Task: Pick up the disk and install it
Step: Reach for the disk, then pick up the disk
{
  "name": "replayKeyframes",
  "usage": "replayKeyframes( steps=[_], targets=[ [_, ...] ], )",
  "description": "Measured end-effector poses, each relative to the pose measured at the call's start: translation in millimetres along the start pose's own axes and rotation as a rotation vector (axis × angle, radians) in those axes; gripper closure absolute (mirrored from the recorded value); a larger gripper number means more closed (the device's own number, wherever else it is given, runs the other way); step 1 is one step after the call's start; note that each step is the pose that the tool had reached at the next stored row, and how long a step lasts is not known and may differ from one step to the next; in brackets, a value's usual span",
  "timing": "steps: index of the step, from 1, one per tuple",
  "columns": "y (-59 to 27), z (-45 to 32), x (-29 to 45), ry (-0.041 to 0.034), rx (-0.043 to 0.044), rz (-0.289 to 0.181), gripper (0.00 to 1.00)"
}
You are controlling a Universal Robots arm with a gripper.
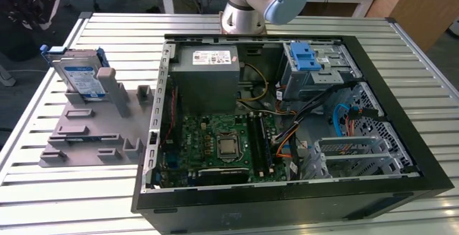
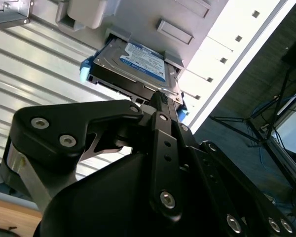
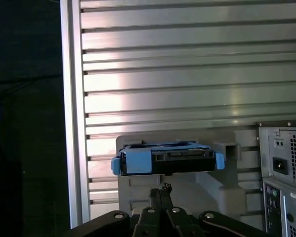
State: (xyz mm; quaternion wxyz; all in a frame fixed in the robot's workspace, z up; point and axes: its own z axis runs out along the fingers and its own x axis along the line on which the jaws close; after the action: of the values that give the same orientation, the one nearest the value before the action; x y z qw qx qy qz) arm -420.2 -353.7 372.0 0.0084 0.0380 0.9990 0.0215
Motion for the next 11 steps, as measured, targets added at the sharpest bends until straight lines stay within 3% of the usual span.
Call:
replayKeyframes(
  steps=[11],
  targets=[
    [0.8,0.7,2.9,0.0,0.0,0.0,0.89]
  ],
)
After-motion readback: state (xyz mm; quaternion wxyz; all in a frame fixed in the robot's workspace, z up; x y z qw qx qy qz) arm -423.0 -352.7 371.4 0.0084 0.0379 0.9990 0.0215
